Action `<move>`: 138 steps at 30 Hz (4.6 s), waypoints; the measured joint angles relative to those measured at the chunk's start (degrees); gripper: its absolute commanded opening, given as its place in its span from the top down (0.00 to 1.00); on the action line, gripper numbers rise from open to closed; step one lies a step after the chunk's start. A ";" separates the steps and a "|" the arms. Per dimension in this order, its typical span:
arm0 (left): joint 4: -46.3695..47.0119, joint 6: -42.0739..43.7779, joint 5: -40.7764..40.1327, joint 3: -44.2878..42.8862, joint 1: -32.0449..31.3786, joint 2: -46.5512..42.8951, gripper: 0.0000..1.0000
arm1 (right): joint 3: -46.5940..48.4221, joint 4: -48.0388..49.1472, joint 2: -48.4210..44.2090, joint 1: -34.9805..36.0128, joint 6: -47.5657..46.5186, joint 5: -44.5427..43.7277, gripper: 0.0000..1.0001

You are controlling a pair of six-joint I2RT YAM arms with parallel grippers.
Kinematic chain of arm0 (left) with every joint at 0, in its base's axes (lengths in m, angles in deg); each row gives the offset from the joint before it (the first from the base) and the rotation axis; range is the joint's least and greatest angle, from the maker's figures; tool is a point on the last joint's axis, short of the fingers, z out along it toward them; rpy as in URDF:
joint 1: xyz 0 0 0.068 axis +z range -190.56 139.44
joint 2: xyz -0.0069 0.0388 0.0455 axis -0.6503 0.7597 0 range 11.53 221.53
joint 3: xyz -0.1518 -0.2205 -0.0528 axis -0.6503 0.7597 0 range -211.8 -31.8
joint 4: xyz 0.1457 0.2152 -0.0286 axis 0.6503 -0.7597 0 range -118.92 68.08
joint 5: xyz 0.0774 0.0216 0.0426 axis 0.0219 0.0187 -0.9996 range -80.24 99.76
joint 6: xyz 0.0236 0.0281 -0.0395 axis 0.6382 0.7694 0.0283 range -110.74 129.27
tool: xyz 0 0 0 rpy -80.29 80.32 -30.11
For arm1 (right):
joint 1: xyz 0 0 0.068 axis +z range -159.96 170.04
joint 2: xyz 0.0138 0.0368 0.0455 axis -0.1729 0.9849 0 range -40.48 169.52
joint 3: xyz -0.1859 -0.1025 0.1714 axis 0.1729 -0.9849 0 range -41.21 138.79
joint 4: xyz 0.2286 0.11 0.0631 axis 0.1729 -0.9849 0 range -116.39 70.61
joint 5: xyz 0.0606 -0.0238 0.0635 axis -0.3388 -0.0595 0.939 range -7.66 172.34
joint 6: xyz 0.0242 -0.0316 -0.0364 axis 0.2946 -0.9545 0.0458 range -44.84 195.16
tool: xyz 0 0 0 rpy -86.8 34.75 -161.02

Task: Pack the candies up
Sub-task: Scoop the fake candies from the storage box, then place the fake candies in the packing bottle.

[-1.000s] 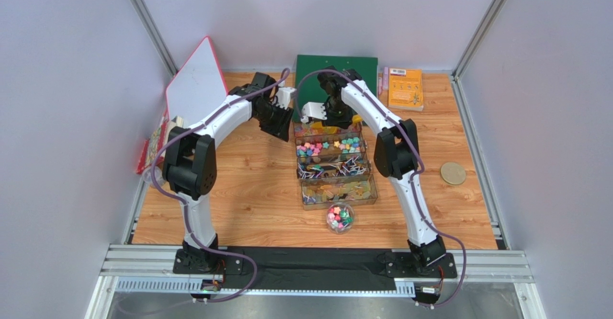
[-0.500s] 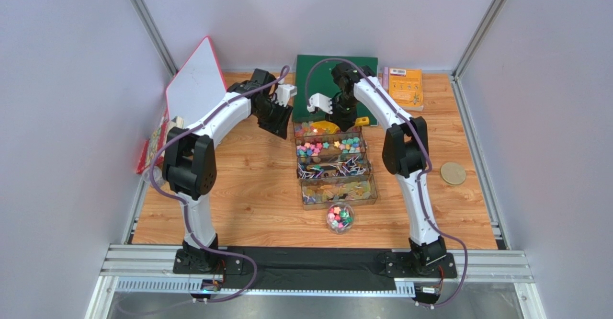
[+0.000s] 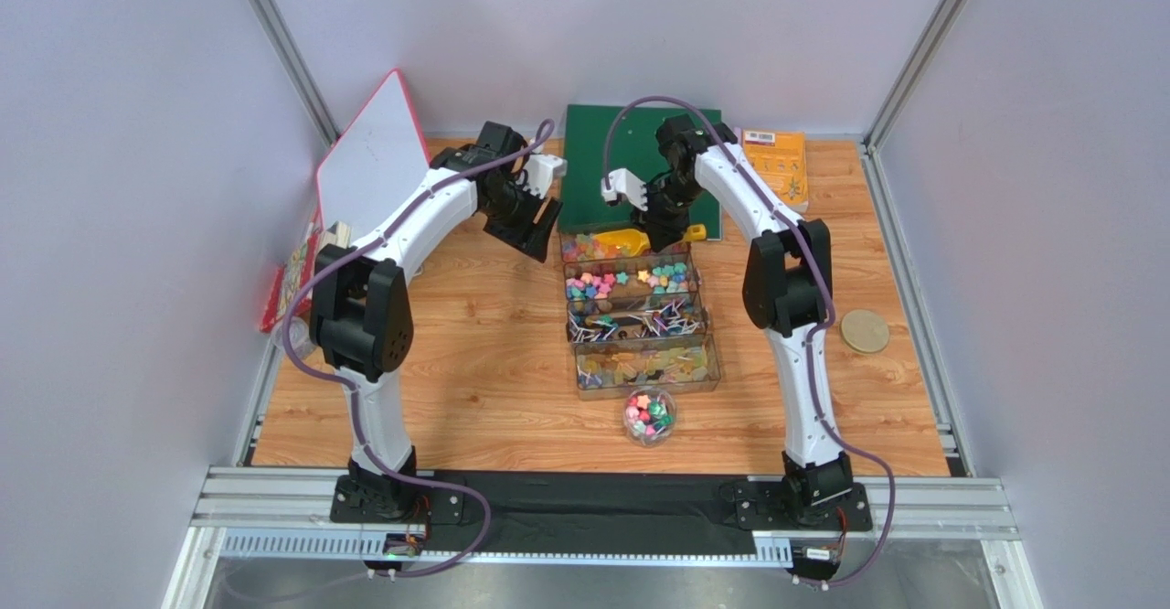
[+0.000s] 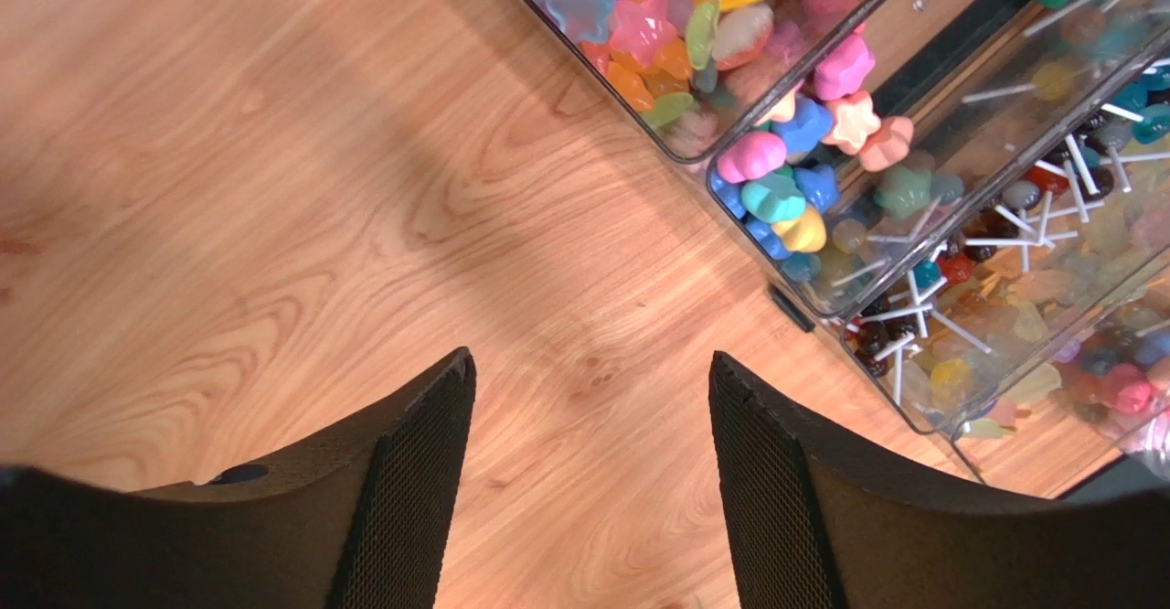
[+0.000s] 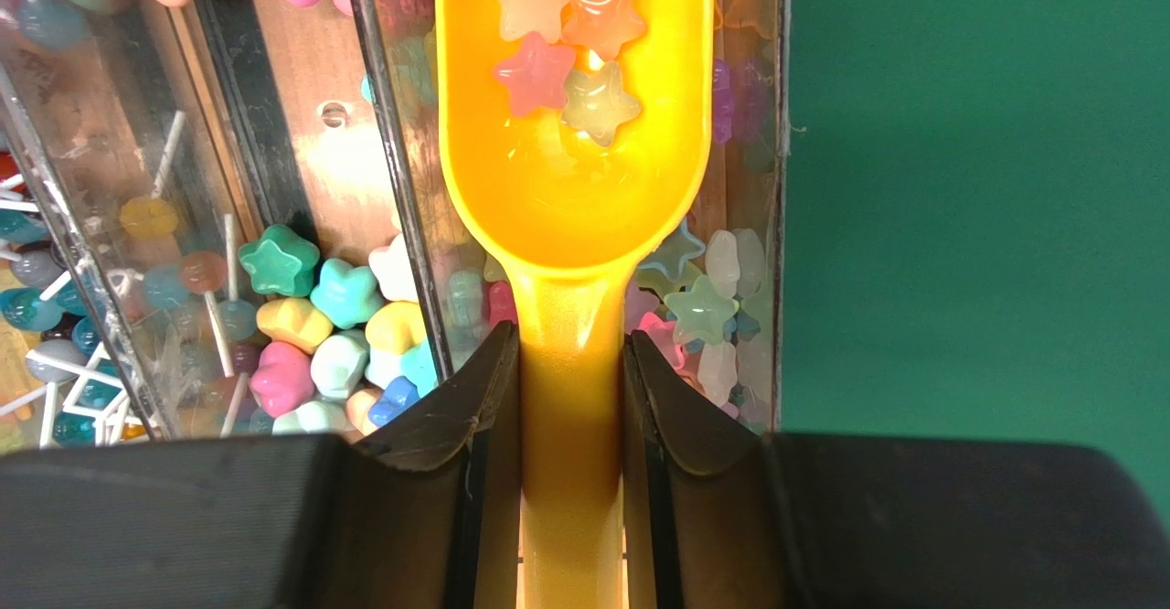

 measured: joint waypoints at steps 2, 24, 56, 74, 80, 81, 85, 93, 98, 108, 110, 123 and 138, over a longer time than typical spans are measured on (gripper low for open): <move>-0.66 0.44 -0.61 -1.07 0.04 0.00 0.30 | -0.22 0.04 -0.20 -0.15 -0.26 0.59 1.00; -6.10 6.84 -5.38 -7.56 1.07 2.34 0.30 | -13.31 3.58 -6.51 -5.60 0.61 15.93 1.00; -6.32 10.62 -15.52 -2.32 1.25 -12.07 0.24 | -45.07 9.73 -49.35 -9.44 7.87 23.21 1.00; -7.98 11.87 -12.52 17.03 -0.61 -29.79 0.37 | -70.25 -3.23 -79.60 -9.01 -8.15 11.10 1.00; -7.26 11.93 -13.14 17.00 -0.61 -30.29 0.37 | -71.19 -3.58 -83.25 -8.24 -11.63 5.86 1.00; -7.10 12.00 -13.29 17.00 -0.59 -30.29 0.37 | -71.19 -3.58 -83.62 -8.15 -11.93 5.07 1.00; -6.64 12.13 -13.75 17.00 -0.61 -30.29 0.36 | -71.43 -3.63 -85.48 -7.17 -12.94 1.88 1.00; -5.62 12.41 -14.91 16.63 -0.61 -30.29 0.36 | -71.54 -3.61 -86.42 -1.29 -13.33 -1.16 1.00; -5.33 12.48 -15.54 16.63 -0.61 -30.29 0.36 | -72.15 -3.56 -85.42 4.92 -13.29 -2.29 1.00; -4.79 12.92 -16.44 16.63 -0.55 -30.29 0.35 | -73.77 -3.61 -83.93 12.46 -13.31 -8.48 1.00; -4.68 12.90 -16.44 16.63 -0.55 -30.29 0.35 | -73.77 -3.61 -83.65 14.27 -13.07 -10.27 1.00; -3.63 12.90 -16.48 16.61 -0.50 -30.27 0.34 | -73.77 -3.48 -83.32 29.38 -7.50 -20.76 1.00; -3.30 12.79 -16.44 15.06 -0.50 -29.44 0.33 | -72.17 -3.06 -80.48 38.80 2.01 -30.01 1.00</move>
